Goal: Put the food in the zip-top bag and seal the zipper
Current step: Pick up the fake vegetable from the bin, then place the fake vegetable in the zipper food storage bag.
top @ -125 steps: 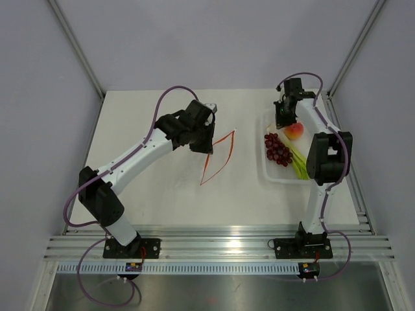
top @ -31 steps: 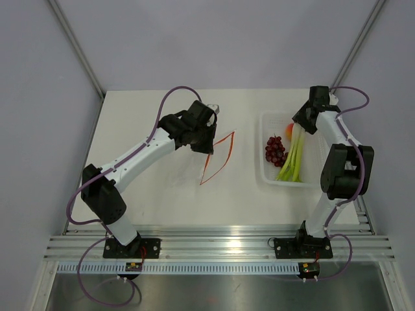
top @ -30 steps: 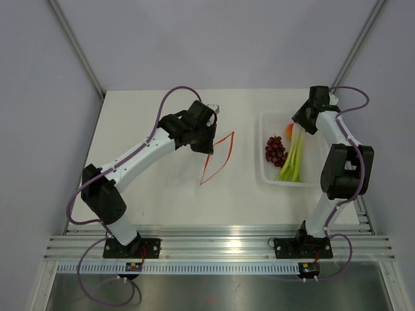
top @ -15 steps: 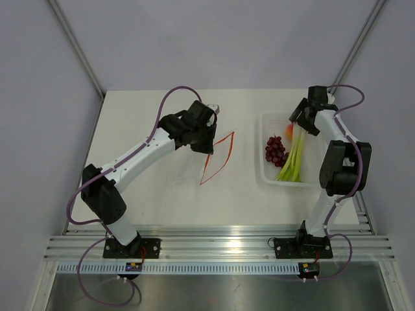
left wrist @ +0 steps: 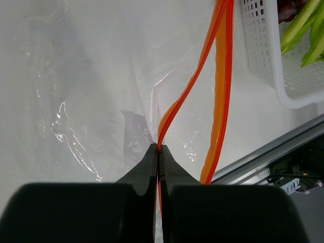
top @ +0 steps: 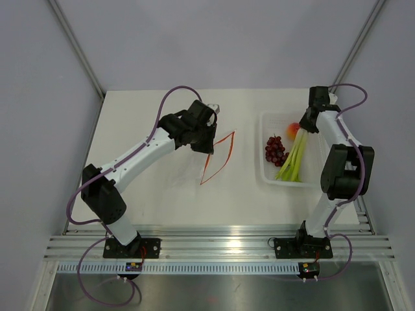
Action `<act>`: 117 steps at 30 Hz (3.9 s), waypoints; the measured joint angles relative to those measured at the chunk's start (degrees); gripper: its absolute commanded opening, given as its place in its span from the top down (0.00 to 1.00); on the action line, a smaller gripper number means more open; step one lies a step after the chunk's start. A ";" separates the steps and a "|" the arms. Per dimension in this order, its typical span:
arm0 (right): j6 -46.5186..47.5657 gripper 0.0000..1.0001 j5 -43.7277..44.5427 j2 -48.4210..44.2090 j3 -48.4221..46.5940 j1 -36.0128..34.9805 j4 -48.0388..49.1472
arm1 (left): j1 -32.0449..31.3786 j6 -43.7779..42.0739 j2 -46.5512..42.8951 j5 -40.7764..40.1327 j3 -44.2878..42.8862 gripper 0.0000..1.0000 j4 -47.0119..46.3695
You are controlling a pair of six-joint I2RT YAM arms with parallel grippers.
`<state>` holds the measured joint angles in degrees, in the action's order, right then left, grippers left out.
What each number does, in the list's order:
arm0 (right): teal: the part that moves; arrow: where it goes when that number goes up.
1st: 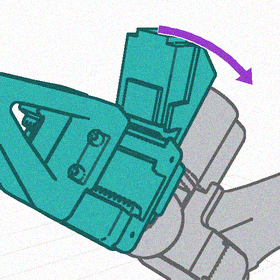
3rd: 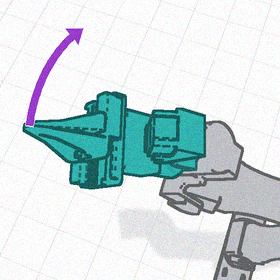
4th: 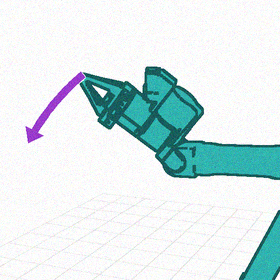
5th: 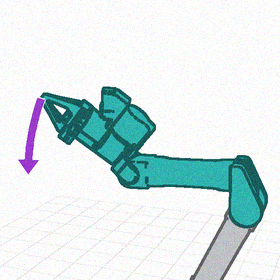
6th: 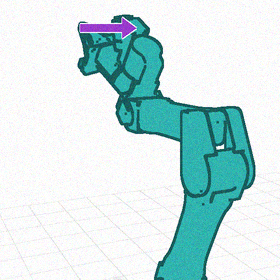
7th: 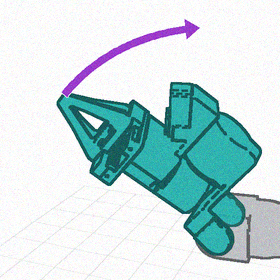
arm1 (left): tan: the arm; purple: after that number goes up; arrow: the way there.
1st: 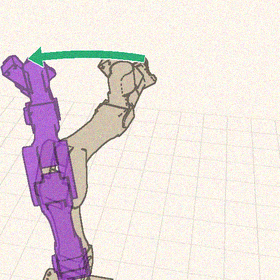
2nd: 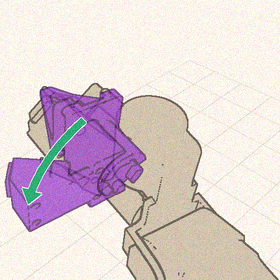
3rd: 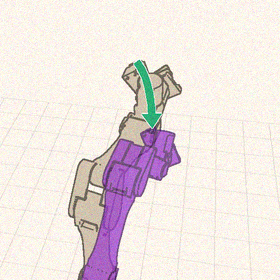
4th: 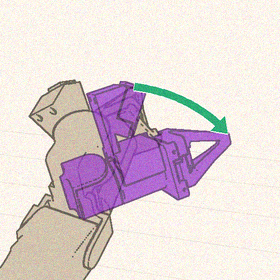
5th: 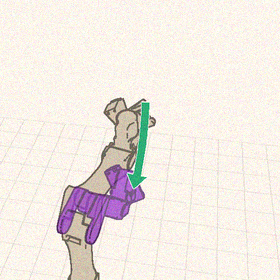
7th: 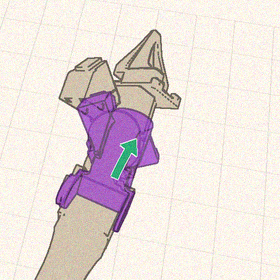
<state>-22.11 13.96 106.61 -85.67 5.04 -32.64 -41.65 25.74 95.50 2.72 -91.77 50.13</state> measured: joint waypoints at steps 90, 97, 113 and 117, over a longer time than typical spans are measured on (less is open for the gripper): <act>-37.11 1.00 14.21 -22.01 -7.21 -23.47 -5.25 | 5.46 22.36 8.66 11.72 -11.41 1.00 -5.35; -33.75 1.00 20.09 -20.09 -9.99 -26.38 -7.08 | 6.36 22.36 6.43 13.53 -8.55 1.00 -6.23; -31.89 1.00 22.84 -18.99 -9.99 -27.36 -7.80 | 7.06 22.29 5.57 14.27 -8.52 1.00 -6.51; -31.12 1.00 23.71 -18.56 -9.99 -27.54 -7.91 | 7.13 22.10 5.57 14.25 -8.52 1.00 -6.49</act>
<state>-53.23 37.67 88.05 -95.66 -22.50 -40.56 -34.52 47.83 101.08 16.97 -100.29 43.64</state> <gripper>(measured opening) 0.415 0.005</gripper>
